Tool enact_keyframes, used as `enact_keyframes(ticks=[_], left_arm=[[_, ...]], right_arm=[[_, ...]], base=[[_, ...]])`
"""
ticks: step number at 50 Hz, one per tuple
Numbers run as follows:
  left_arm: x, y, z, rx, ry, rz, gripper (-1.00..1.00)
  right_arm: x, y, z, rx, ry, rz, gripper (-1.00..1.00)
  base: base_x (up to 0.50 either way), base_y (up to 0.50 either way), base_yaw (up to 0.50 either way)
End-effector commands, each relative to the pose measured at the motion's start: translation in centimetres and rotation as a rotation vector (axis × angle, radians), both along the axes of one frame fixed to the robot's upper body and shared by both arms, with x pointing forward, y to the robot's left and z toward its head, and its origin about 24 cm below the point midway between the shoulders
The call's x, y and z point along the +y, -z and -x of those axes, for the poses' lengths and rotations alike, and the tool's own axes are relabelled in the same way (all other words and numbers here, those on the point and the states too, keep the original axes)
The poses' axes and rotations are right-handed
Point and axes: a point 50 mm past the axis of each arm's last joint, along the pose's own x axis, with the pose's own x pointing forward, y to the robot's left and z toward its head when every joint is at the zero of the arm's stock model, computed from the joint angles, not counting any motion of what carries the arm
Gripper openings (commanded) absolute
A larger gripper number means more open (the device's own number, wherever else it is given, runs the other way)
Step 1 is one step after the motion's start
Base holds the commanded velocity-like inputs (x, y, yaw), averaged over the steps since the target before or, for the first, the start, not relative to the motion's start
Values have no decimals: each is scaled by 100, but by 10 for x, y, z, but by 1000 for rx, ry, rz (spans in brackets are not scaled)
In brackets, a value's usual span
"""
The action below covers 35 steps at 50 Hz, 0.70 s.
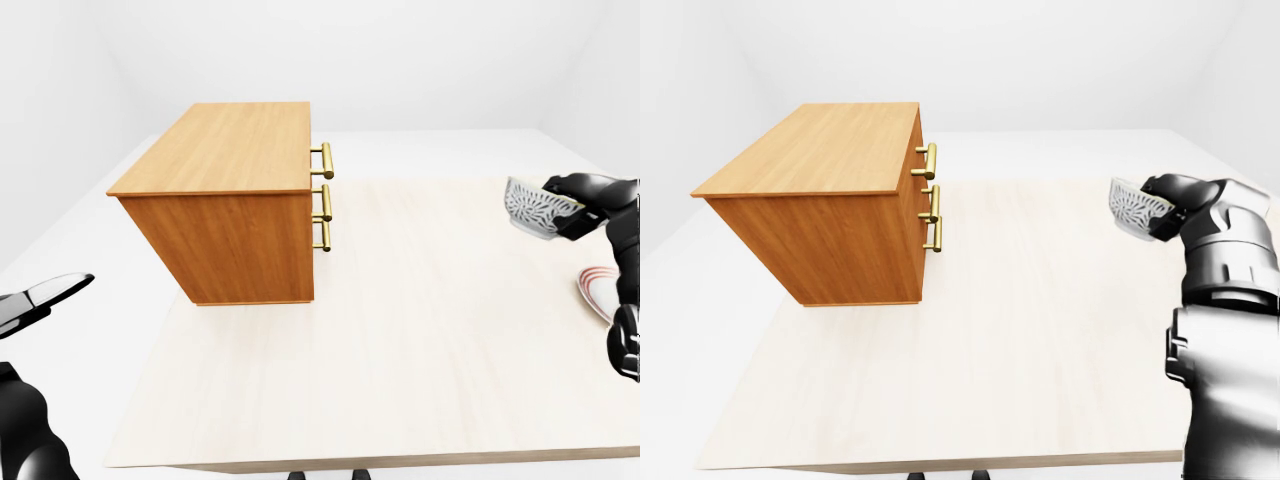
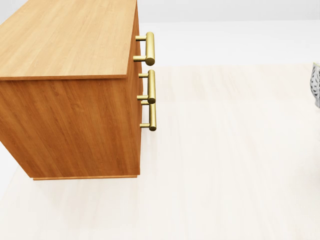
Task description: Put the bowl on top of the cabinet.
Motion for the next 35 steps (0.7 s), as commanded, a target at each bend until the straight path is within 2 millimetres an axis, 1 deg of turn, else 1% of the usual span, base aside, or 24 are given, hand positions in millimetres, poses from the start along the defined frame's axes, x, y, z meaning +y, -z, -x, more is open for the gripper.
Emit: enact_keyframes(ticks=[1, 4, 6, 8, 11, 14, 16, 17, 20, 23, 24, 25, 26, 29, 32, 33, 35], left_arm=[[0, -1, 0, -5, 1, 2, 100], [1, -1, 0, -4, 0, 3, 100], [1, -1, 0, -5, 0, 4, 100], [2, -1, 0, -4, -1, 5, 100], [1, 0, -1, -3, 2, 6, 100], [1, 0, 0, -3, 2, 6, 100], [1, 0, 0, -3, 1, 6, 100], [1, 0, -1, -3, 1, 7, 100], [1, 0, -2, 1, 5, 7, 100], [2, 2, -2, 6, 5, 11, 100], [2, 2, -2, 8, 5, 12, 100], [2, 2, -2, 9, 6, 13, 100], [2, 3, -3, 11, 8, 14, 100], [1, 4, -4, 17, 11, 17, 100], [1, 5, -4, 19, 13, 18, 100], [1, 5, -4, 18, 15, 20, 100], [1, 5, -4, 19, 16, 19, 100]], right_arm=[[72, -200, -10, -220, -97, 328, -100], [93, -216, -13, -238, -128, 375, -100], [113, -228, -15, -260, -165, 397, -100], [123, -234, -16, -272, -184, 408, -100], [153, -244, -19, -300, -249, 430, -100], [171, -248, -22, -315, -283, 460, -100], [184, -249, -24, -336, -324, 442, -100], [199, -249, -26, -350, -360, 455, -100], [220, -248, -29, -381, -413, 453, -100], [250, -247, -31, -405, -483, 477, -100], [256, -247, -31, -417, -500, 468, -100], [263, -247, -31, -419, -522, 458, -100], [277, -245, -31, -441, -563, 441, -100], [302, -237, -32, -448, -633, 425, -100], [317, -236, -31, -489, -665, 438, -100], [327, -233, -31, -491, -696, 424, -100], [335, -230, -30, -490, -717, 423, -100]], base=[[0, 0, 0], [0, 0, 0], [0, 0, 0], [0, 0, 0], [0, 0, 0], [0, 0, 0], [0, 0, 0], [0, 0, 0], [0, 0, 0], [0, 0, 0], [0, 0, 0], [0, 0, 0], [0, 0, 0], [0, 0, 0], [0, 0, 0], [0, 0, 0], [0, 0, 0]])
